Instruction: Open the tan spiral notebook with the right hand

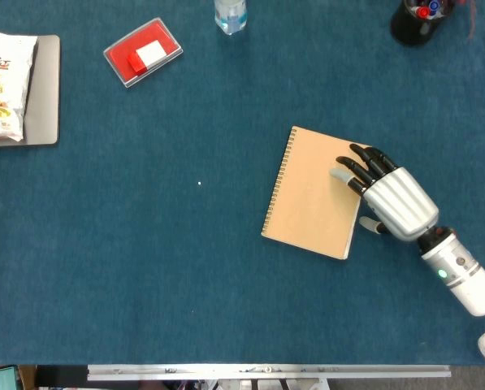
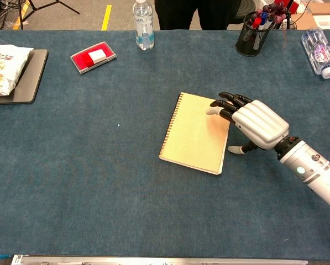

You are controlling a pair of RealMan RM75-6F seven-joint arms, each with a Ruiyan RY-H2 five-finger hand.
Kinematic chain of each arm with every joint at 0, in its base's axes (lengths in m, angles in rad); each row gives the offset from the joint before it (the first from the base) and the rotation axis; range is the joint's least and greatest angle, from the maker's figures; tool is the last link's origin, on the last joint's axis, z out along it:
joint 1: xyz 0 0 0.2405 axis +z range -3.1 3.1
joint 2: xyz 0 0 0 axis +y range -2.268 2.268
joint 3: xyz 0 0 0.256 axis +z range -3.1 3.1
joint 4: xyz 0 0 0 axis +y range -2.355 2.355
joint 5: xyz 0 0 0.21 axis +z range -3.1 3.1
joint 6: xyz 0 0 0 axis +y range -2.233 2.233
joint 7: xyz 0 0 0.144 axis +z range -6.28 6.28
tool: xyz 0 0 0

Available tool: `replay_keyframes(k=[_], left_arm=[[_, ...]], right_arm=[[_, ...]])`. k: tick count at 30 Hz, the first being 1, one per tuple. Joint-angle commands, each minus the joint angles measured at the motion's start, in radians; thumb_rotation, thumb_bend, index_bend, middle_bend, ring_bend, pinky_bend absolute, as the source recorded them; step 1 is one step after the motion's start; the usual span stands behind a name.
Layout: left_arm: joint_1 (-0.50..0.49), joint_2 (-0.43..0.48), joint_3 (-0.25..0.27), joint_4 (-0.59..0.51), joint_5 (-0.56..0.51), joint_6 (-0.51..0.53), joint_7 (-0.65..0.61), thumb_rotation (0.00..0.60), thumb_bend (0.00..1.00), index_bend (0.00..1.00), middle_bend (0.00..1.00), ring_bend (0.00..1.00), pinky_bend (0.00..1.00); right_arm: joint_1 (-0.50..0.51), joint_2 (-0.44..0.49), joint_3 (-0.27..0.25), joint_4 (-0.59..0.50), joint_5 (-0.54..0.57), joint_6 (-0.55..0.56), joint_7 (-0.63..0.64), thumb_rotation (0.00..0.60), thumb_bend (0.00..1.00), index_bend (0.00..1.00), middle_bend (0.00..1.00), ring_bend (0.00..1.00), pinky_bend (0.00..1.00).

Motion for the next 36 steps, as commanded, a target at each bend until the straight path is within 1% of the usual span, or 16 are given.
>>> replay_keyframes(k=[1,10,21,28,31,36], left_arm=[[0.0,0.0,0.0,0.0,0.001,0.0,0.0,0.6,0.08,0.52,0.38,0.26,0.44],[0.002,0.003,0.0,-0.001,0.0,0.001,-0.005,0.6,0.08,0.52,0.38,0.26,0.44],[0.001,0.001,0.0,0.0,0.002,-0.001,0.003,0.6,0.08,0.52,0.38,0.26,0.44],[0.002,0.001,0.0,0.0,0.003,0.0,0.001,0.6,0.08,0.52,0.38,0.26,0.44],[0.002,0.002,0.0,-0.002,0.004,0.002,-0.001,0.6,0.08,0.52,0.38,0.26,0.44],[0.003,0.003,0.001,0.0,0.007,0.003,-0.002,0.6,0.08,0.52,0.38,0.26,0.44]], right_arm=[[0.003,-0.009,0.0,0.013,0.002,0.004,0.01,0.6,0.04,0.22,0.18,0.04,0.16],[0.009,-0.041,0.005,0.057,0.009,0.026,0.047,0.6,0.04,0.22,0.18,0.04,0.16],[0.015,-0.031,0.009,0.044,0.016,0.044,0.051,0.6,0.05,0.22,0.18,0.04,0.16],[0.018,-0.042,0.006,0.056,0.016,0.049,0.06,0.6,0.05,0.22,0.18,0.04,0.16],[0.018,-0.055,0.006,0.074,0.011,0.068,0.079,0.6,0.07,0.22,0.19,0.05,0.16],[0.016,-0.078,0.013,0.104,0.013,0.097,0.109,0.6,0.16,0.22,0.21,0.07,0.16]])
